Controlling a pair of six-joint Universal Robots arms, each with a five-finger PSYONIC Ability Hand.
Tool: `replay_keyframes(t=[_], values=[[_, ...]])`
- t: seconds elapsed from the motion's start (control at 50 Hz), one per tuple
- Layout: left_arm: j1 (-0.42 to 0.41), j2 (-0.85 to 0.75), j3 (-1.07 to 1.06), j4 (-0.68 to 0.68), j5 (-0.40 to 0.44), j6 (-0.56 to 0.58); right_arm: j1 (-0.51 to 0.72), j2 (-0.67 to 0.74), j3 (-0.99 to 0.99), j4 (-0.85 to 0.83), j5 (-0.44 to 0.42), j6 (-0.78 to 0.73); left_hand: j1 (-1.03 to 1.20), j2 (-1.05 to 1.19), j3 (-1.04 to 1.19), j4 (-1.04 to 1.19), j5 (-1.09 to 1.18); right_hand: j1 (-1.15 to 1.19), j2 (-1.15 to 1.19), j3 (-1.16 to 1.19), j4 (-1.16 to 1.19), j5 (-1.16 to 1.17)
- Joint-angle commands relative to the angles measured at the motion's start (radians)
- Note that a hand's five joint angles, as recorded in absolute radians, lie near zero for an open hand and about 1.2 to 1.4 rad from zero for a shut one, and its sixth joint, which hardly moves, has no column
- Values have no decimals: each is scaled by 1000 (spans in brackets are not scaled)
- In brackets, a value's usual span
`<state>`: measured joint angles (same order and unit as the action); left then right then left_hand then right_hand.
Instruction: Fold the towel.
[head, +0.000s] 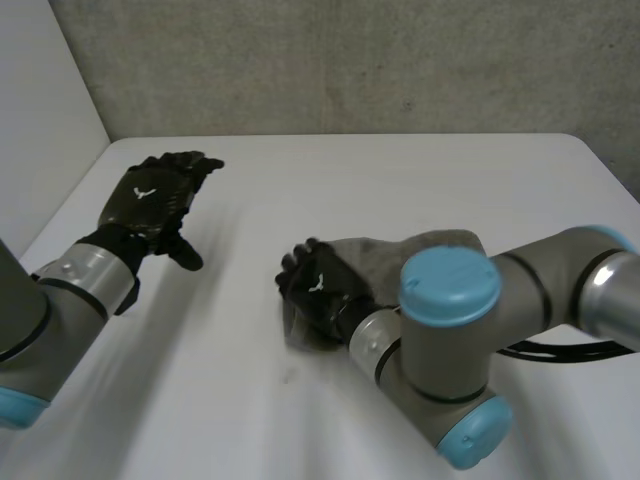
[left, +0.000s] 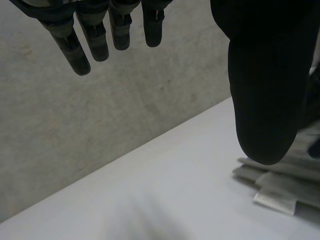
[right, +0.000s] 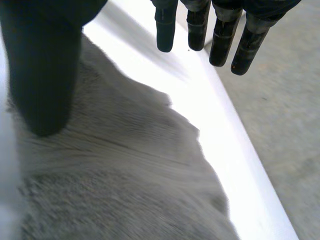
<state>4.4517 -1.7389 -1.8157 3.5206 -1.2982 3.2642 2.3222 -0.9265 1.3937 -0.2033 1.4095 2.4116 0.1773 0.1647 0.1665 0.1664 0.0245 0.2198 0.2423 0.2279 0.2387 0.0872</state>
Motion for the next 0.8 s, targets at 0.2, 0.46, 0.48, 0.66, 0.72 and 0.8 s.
replay_keyframes(t=[0.2,0.46,0.48,0.66,0.72,0.8], values=[[-310,-278,268,4,-176,0,-452,-313,329,107,-105,310,48,61,59,59,26,-45,-68,-53,-64,-87],[-405,-471,311,-2,-265,31,-650,-321,501,41,-227,218,45,58,56,56,23,635,613,627,616,593],[-405,-472,311,-2,-265,31,-650,-321,501,41,-227,218,45,58,56,56,23,637,615,629,618,595],[-439,-418,234,-6,-325,66,-630,-328,409,-45,-142,67,27,40,38,38,6,1176,1154,1168,1158,1135],[-437,-360,196,-6,-329,66,-548,-328,340,-42,-106,60,27,40,38,38,6,1176,1154,1168,1158,1135],[-436,-314,165,-5,-332,65,-336,-296,217,-38,-64,54,27,40,38,38,6,1176,1154,1168,1158,1135]])
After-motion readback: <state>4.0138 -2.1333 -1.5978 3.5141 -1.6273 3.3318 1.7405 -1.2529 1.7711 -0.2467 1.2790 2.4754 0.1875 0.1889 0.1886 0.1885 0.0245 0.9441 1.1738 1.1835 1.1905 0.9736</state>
